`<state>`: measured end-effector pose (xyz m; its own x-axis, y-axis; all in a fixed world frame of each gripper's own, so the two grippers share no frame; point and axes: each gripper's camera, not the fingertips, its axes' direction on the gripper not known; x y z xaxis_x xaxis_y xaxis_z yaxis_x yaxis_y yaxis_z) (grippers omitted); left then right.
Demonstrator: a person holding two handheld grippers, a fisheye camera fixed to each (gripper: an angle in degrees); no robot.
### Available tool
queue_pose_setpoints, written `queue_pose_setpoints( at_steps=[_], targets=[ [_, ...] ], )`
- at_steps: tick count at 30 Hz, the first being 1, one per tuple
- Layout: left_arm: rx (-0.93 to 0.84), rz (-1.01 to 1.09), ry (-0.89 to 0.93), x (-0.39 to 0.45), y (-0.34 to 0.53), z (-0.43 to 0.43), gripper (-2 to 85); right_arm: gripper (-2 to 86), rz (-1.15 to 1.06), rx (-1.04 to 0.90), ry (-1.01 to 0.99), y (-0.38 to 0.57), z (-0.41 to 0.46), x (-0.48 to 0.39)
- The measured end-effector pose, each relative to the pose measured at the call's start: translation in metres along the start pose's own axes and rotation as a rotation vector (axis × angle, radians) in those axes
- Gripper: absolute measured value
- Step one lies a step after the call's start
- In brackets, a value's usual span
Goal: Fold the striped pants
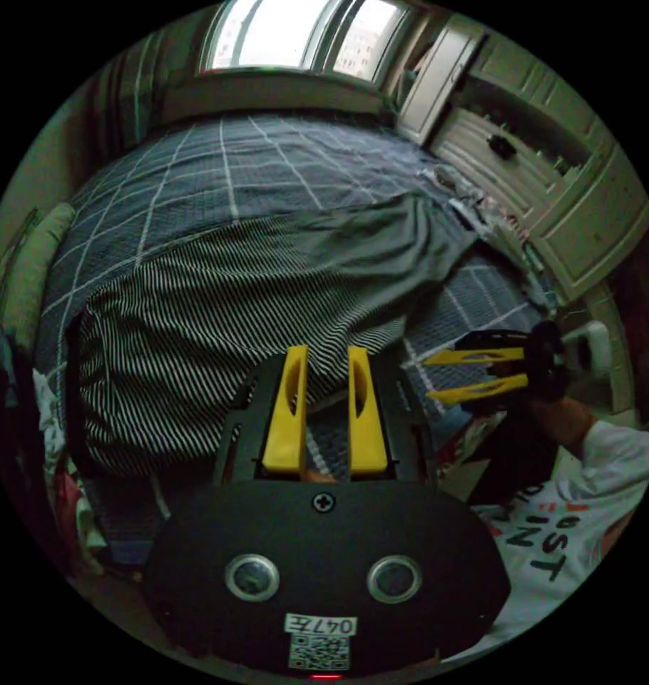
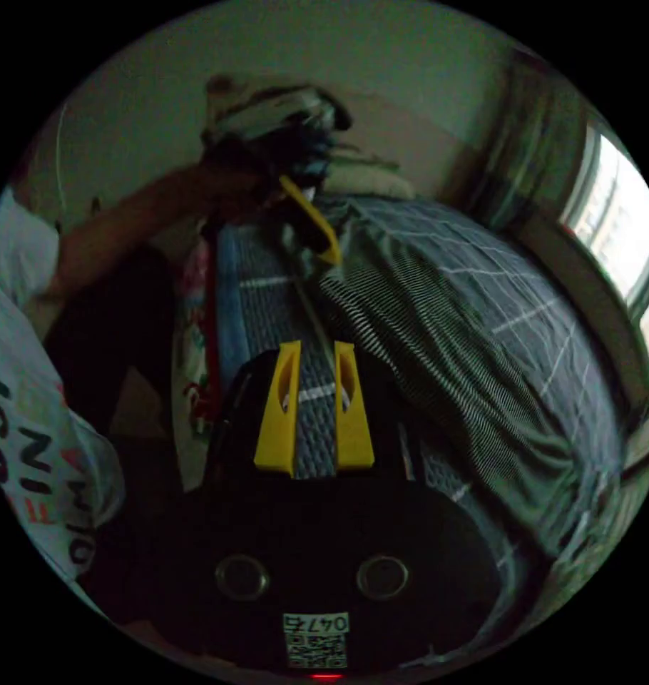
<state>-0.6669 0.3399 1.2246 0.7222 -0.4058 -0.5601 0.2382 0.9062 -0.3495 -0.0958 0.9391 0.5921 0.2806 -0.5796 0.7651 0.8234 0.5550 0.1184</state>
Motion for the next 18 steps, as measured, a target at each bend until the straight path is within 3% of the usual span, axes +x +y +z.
queue_pose_setpoints(
  at_steps=[4, 10, 15, 18],
  targets=[
    [-0.078, -0.016, -0.16, 0.0, -0.012, 0.024, 6.3, 3.8, -0.166, -0.052, 0.15, -0.05, 0.052, -0.069],
    [-0.033, -0.142, -0.416, -0.023, -0.009, 0.023, -0.3, 1.8, -0.215, -0.099, 0.196, -0.097, 0.112, -0.112],
    [0.085, -0.177, -0.318, -0.038, 0.019, 0.0, -0.5, 0.3, -0.2, -0.106, 0.138, -0.132, 0.13, -0.118],
    [0.187, -0.015, -0.047, -0.028, 0.039, -0.027, 0.2, 0.1, 0.008, -0.084, -0.154, -0.156, 0.125, -0.076]
  ],
)
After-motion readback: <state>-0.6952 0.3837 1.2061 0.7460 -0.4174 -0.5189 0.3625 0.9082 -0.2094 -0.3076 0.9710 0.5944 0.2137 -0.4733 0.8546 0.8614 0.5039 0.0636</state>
